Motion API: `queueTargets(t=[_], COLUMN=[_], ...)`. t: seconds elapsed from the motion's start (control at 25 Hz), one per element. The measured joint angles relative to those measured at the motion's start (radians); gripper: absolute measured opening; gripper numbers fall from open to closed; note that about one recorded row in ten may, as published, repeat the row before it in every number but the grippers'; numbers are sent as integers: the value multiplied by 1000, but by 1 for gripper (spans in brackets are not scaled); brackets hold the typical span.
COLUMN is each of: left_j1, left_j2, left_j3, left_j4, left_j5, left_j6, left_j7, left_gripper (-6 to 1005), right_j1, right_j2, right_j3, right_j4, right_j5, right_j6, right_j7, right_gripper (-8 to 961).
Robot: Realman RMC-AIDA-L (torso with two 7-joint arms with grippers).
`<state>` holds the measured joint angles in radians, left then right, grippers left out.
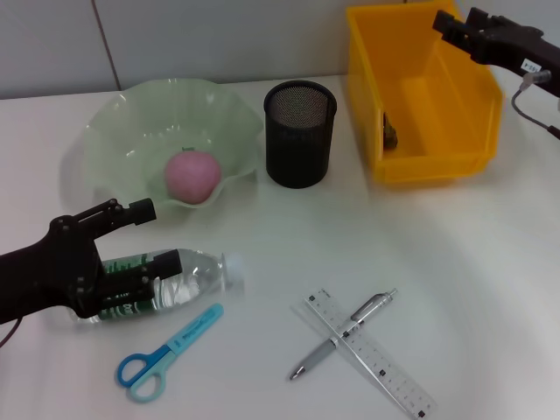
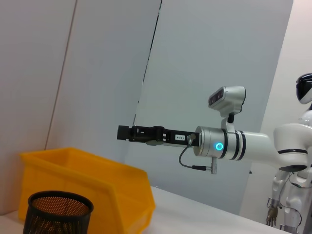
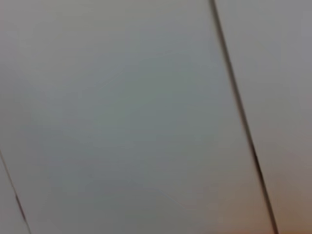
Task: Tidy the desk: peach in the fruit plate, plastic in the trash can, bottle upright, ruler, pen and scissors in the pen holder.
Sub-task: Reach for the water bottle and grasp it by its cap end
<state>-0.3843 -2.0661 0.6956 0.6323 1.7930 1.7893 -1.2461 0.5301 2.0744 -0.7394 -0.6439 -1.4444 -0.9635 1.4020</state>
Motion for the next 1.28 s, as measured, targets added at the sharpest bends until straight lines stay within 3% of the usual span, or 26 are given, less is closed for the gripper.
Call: queueTargets(t=[0.2,0.36,0.56,0.64,0.84,1.08,1.28], left_j1=[-2,-2,-6,-15,-37,-61,-85], left_j2=[1,0,0,2,1,1,3], left_j3=[5,7,7,7,10,14,77], left_j4=[-19,-21,-22,-22,-22,-22,-15], left_j5=[0,0,0,6,14,25,29], left_j6=[-10,-18,-16,-16,-25,-44,-104], left_j7=[15,18,11,8,13,5,-22], left_gripper=[861,861,861,861,861,861,861], right_j1=[-9,-38,-79,-94,-102,-93,-84], right_j2=[0,-7,-48,-75,-106,-115,-110], right_j3=[9,11,2,-4,-4,0,-4], right_j4=[3,-2,6,6,2,-1,4], right_j5=[12,50,61,7,-120,-239,-335], right_j6=[-54,-175,-390,-522,-686,-755,-770], right_j7=[0,5,31,79,135,140,136], right_gripper=[656,656,656,656,656,656,656])
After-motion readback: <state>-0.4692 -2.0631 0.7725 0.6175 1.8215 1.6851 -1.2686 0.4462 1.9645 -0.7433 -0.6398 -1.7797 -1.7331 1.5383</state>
